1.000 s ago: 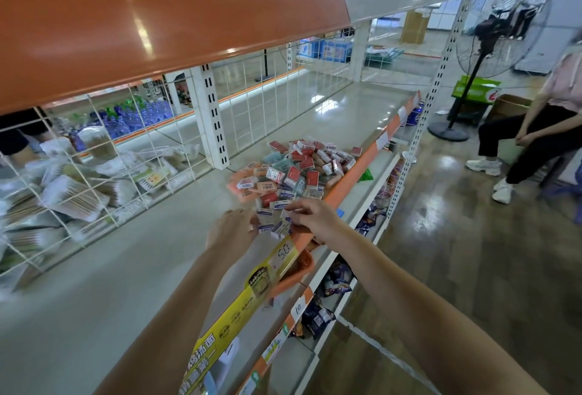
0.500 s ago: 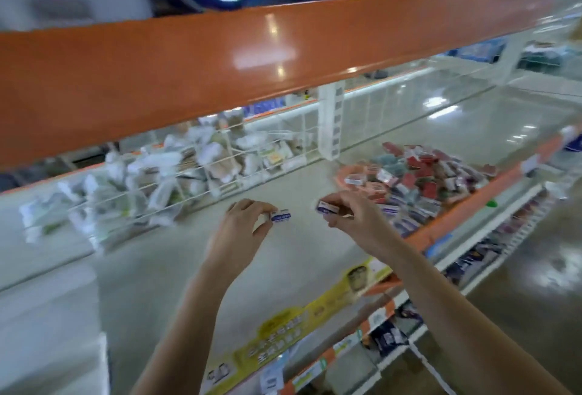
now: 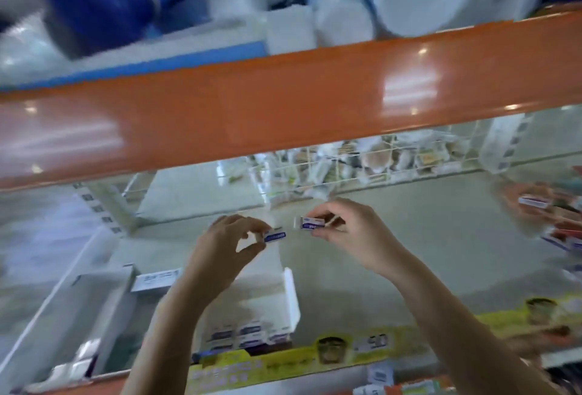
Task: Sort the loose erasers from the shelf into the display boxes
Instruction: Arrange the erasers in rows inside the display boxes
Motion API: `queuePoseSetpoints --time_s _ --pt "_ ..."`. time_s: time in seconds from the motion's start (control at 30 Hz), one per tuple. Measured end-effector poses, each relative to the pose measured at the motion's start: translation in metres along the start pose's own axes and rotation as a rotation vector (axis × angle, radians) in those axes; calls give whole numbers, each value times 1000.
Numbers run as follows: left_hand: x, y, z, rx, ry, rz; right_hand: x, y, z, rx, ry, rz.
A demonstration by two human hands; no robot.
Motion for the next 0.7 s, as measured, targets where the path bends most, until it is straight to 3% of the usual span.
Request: queuePoseSetpoints --time_s 0.3,0.7 --pt "14 -42 57 30 -1 75 -75 -1 33 84 -231 206" --pt "-4 -52 62 4 80 224 -113 -34 32 116 -605 345"
Point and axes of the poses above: each hand's wrist, its own y-axis towards the middle knuckle, its own x-axis out of the back of the hand, z = x × y, the point moved 6 cm from there along y, towards the middle knuckle, and after that the axes turned 1 degree about y, right-handed, at the moved point
